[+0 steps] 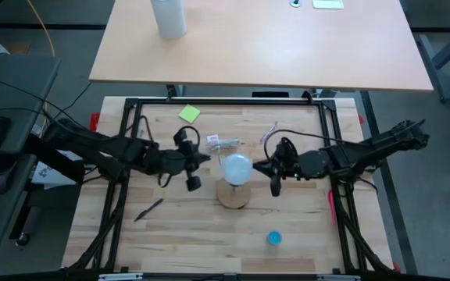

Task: Screw lightbulb
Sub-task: Insert the lightbulb into the lamp

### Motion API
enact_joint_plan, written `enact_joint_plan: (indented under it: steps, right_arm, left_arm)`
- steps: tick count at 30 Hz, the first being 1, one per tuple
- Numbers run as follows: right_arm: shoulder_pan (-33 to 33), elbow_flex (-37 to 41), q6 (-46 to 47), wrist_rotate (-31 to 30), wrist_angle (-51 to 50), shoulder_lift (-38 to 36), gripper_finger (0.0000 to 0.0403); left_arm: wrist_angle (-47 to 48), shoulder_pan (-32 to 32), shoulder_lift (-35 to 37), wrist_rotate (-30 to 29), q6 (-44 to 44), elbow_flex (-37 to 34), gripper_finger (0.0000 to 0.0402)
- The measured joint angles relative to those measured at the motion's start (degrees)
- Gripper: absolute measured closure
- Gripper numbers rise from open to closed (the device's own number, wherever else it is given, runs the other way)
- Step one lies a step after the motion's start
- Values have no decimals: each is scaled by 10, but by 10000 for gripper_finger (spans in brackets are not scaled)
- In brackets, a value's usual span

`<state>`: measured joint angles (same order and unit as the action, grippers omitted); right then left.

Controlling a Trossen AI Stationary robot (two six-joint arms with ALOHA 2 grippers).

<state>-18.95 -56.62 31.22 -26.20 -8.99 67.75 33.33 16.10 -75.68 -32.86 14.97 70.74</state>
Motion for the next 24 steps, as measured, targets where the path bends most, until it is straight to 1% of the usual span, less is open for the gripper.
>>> enact_joint_plan:
  steps: [1, 3, 6, 9, 11, 12, 14, 16, 19, 21, 24]
  right_arm:
    - [7, 0, -1, -2, -2, 0, 403]
    - [24, 0, -2, 1, -6, 0, 403]
    - [56, 0, -25, 15, -3, 0, 403]
    - [94, 0, -45, 56, 8, 0, 403]
    - [120, 0, -52, 85, 8, 0, 403]
    - [132, 0, -58, 95, 10, 1, 403]
    - [153, 0, -72, 116, 29, 2, 403]
    - [169, 0, -81, 143, 58, 4, 403]
    - [187, 0, -78, 175, 83, 12, 403]
    - [191, 0, -73, 184, 92, 21, 403]
    - [193, 0, -66, 195, 113, 38, 403]
  left_arm:
    - [16, 6, 8, 10, 22, 0, 402]
    - [34, 26, 23, 12, 61, -3, 402]
    - [0, 67, 47, -5, 100, -19, 401]
    - [-112, 101, 51, -7, 93, -38, 402]
    - [-210, 115, 46, 2, 59, -46, 402]
    - [-257, 118, 41, 15, 40, -46, 402]
    - [-314, 116, 28, 41, 9, -46, 402]
    - [-347, 105, 11, 58, -11, -47, 402]
    - [-366, 78, -13, 97, -21, -48, 402]
    - [-369, 62, -27, 124, -21, -48, 402]
    - [-377, 44, -49, 136, -21, -48, 402]
